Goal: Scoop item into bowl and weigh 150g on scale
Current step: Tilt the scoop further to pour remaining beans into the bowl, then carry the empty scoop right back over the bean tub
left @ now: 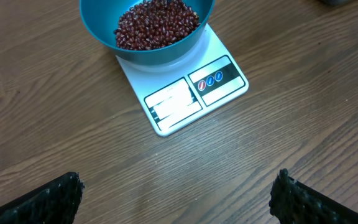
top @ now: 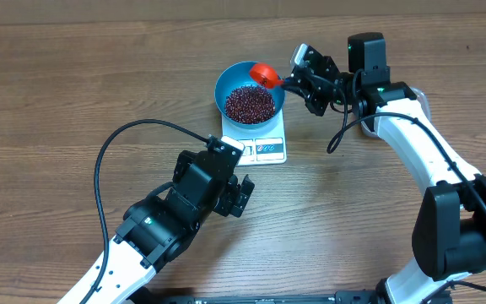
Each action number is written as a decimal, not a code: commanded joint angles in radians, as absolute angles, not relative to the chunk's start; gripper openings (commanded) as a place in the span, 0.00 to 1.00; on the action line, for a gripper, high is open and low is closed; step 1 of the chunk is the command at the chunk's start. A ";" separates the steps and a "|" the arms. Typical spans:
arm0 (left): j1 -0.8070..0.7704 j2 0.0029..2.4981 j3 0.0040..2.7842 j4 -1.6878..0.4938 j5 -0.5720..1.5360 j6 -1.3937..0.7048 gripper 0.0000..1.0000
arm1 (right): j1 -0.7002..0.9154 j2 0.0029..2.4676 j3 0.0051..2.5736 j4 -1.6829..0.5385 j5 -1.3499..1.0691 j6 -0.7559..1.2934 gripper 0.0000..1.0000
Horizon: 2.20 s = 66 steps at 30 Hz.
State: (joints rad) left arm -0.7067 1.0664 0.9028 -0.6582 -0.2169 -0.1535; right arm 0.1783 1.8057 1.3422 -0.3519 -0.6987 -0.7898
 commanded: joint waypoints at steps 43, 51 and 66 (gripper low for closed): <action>-0.706 1.073 0.898 -0.657 -0.212 -0.142 0.99 | 0.184 1.811 1.348 -0.362 -0.701 -0.794 0.04; -0.706 1.073 0.898 -0.657 -0.212 -0.142 1.00 | 0.184 1.807 1.351 -0.361 -0.700 -0.699 0.04; -0.706 1.073 0.898 -0.657 -0.212 -0.142 0.99 | 0.093 1.615 1.361 -0.398 -0.700 -0.177 0.04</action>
State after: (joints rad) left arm -0.7067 1.0664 0.9028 -0.6586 -0.2169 -0.1535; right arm 0.1188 1.7031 1.3422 -0.3874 -0.6991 -0.2813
